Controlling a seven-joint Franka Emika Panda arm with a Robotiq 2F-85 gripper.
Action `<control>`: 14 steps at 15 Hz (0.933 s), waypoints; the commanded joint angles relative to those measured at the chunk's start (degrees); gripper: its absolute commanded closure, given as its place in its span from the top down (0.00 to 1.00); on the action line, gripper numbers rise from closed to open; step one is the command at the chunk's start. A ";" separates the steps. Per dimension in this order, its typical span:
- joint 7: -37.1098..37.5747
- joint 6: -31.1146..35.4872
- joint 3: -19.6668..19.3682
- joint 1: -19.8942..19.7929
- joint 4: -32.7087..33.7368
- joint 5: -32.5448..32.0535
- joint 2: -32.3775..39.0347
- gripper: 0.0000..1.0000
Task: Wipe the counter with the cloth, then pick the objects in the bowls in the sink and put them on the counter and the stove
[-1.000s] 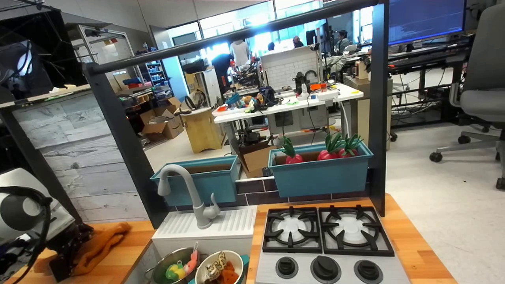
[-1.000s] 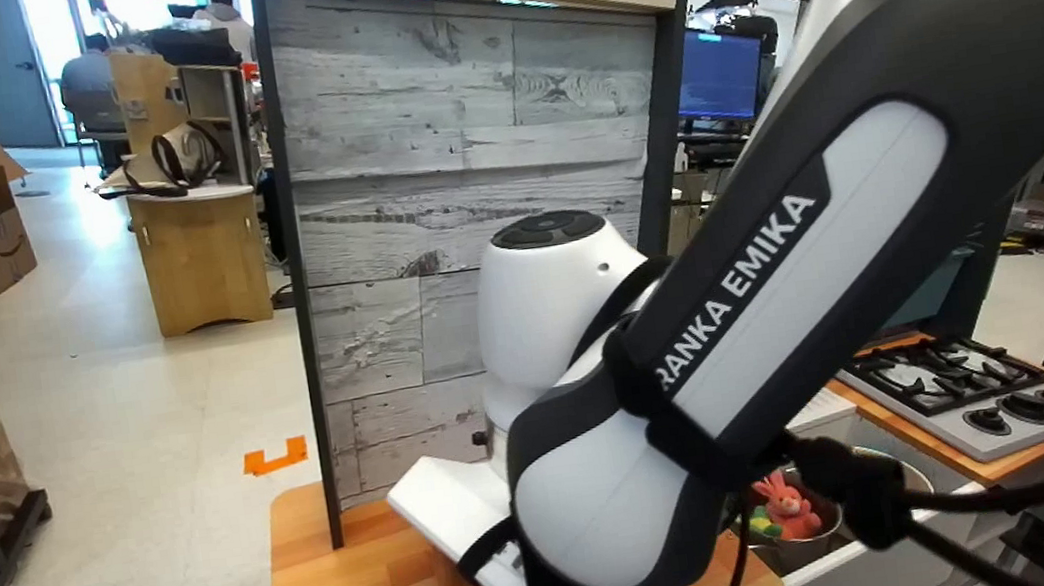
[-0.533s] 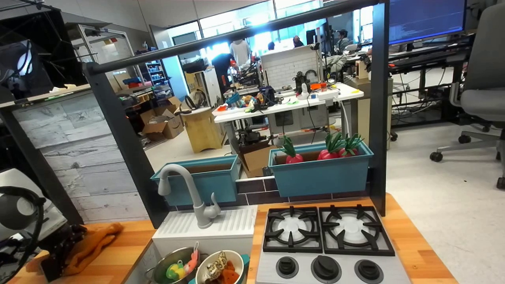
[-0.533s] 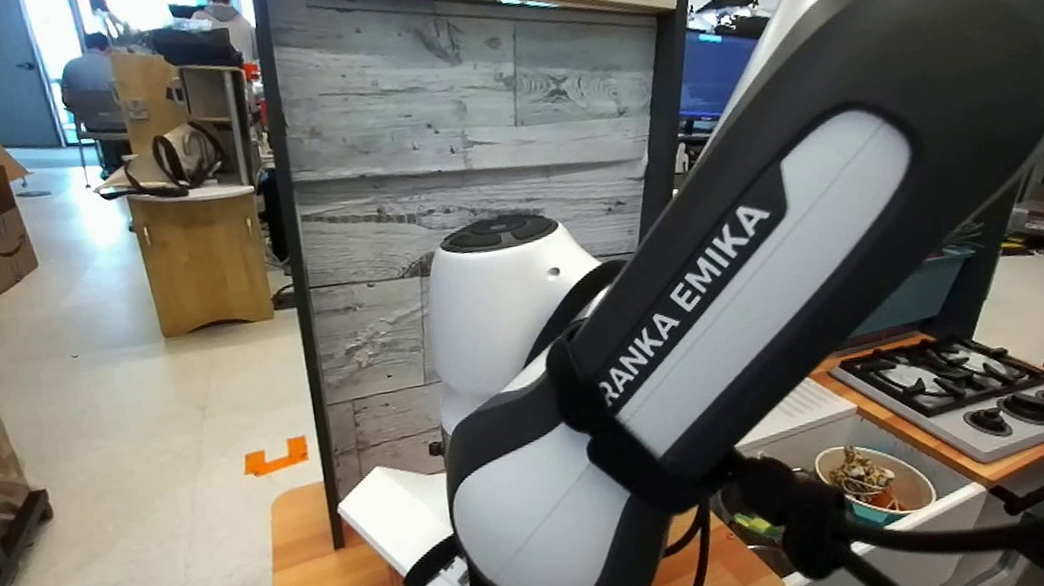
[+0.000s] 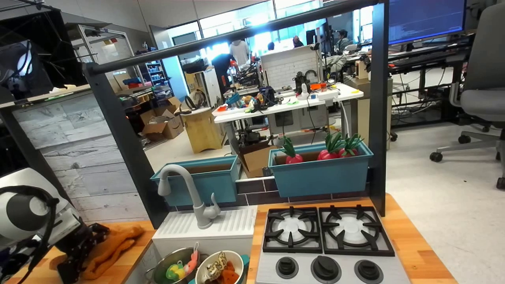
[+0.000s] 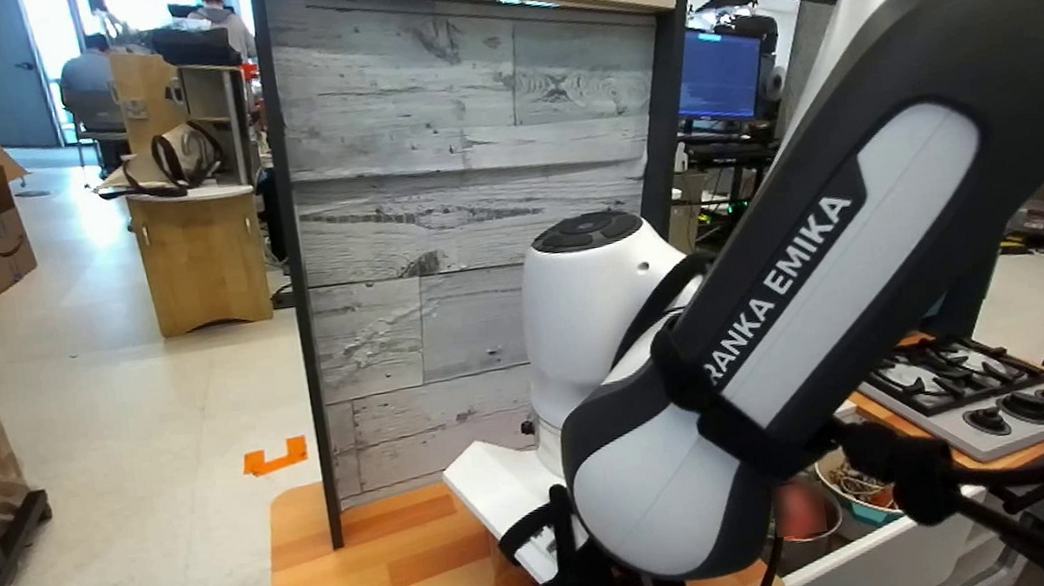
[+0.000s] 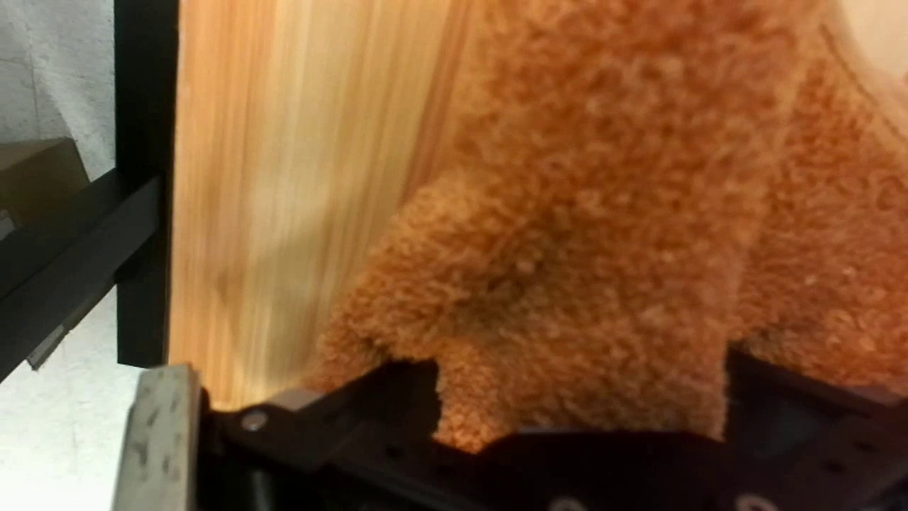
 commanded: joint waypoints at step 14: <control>1.23 -1.86 4.87 1.81 4.55 0.89 4.09 1.00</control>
